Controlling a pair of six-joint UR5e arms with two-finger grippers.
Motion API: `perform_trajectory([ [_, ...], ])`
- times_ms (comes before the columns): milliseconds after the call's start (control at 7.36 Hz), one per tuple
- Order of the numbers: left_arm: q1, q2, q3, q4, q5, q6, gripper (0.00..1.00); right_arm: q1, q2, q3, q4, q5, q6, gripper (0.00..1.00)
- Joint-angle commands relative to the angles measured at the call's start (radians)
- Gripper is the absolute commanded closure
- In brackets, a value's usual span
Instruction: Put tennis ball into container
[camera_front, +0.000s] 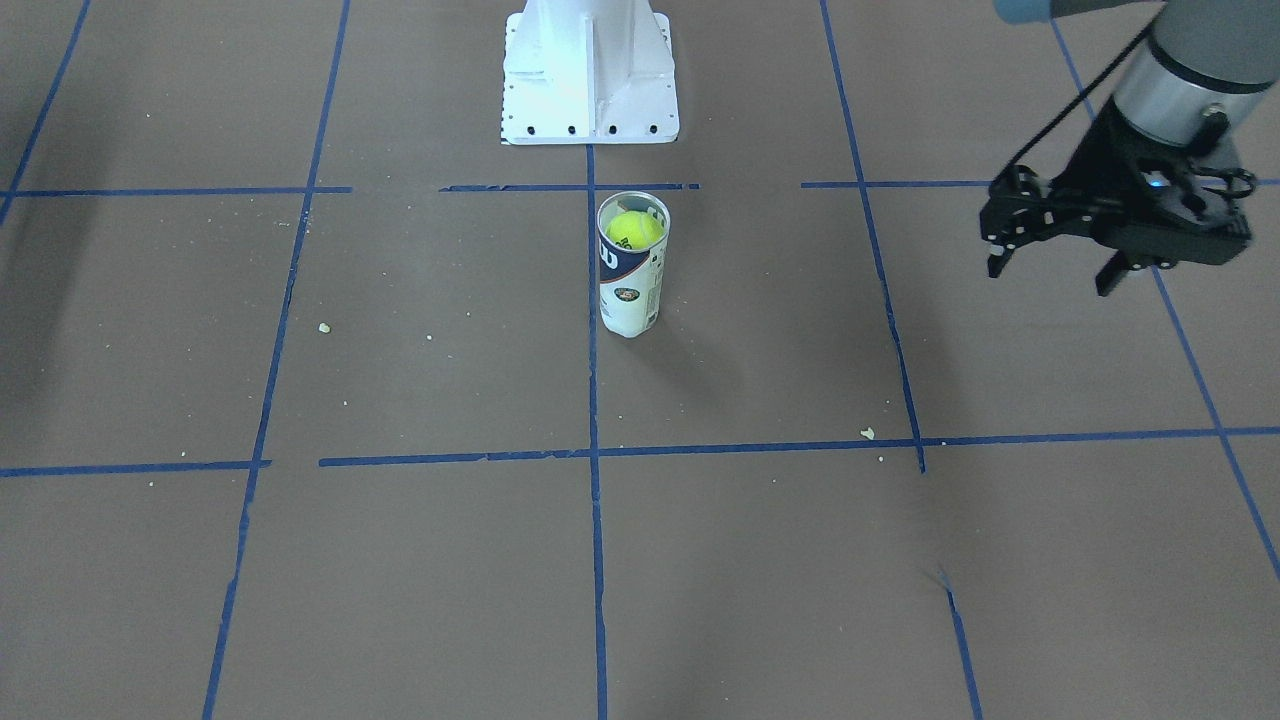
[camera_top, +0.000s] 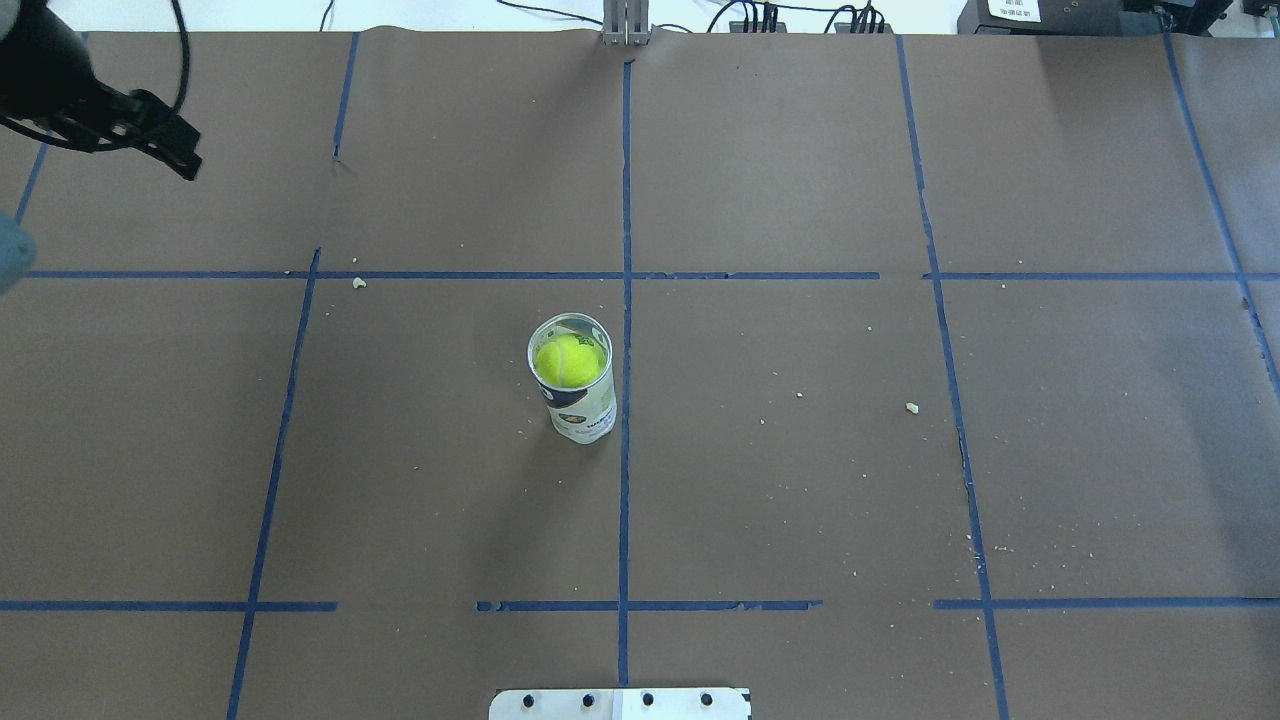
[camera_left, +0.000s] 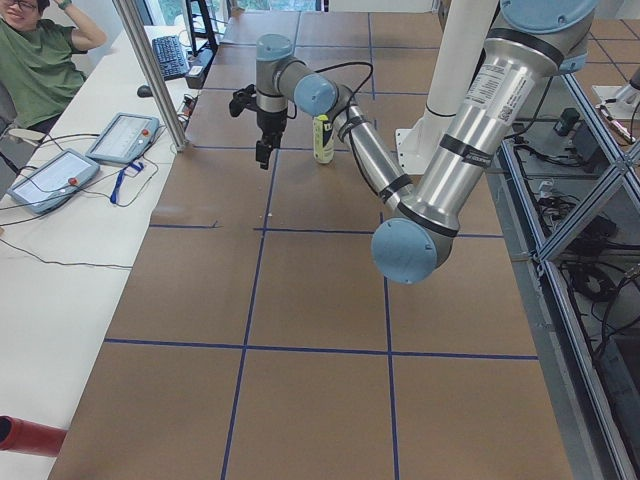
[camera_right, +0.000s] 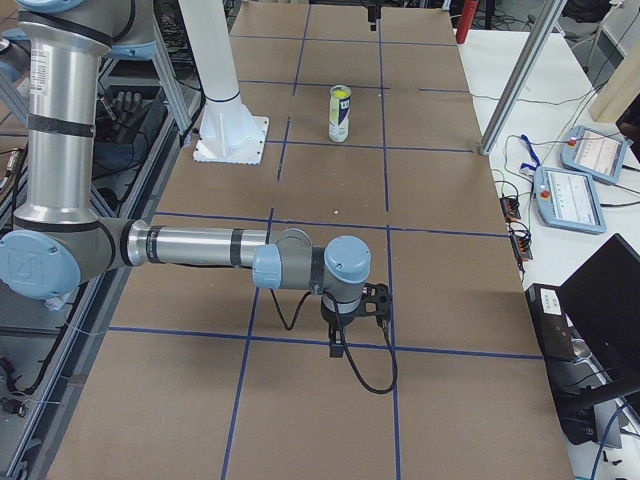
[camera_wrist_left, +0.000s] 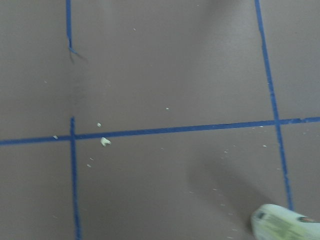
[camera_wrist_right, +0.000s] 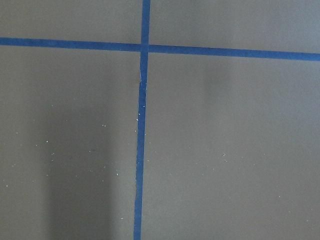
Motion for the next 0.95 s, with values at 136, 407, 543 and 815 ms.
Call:
perform_trajectory([
  [136,-0.230,0.105,0.148,-0.021,-0.092,0.268,0.00,0.000,0.000,0.000,0.000,0.000,0.000,0.00],
  [407,-0.253,0.239,0.176,-0.175,-0.097,0.317,0.00,0.000,0.000,0.000,0.000,0.000,0.000,0.00],
  [543,-0.275,0.270,0.201,-0.184,-0.098,0.320,0.00,0.000,0.000,0.000,0.000,0.000,0.000,0.00],
  [815,-0.296,0.381,0.204,-0.182,-0.098,0.320,0.00,0.000,0.000,0.000,0.000,0.000,0.000,0.00],
])
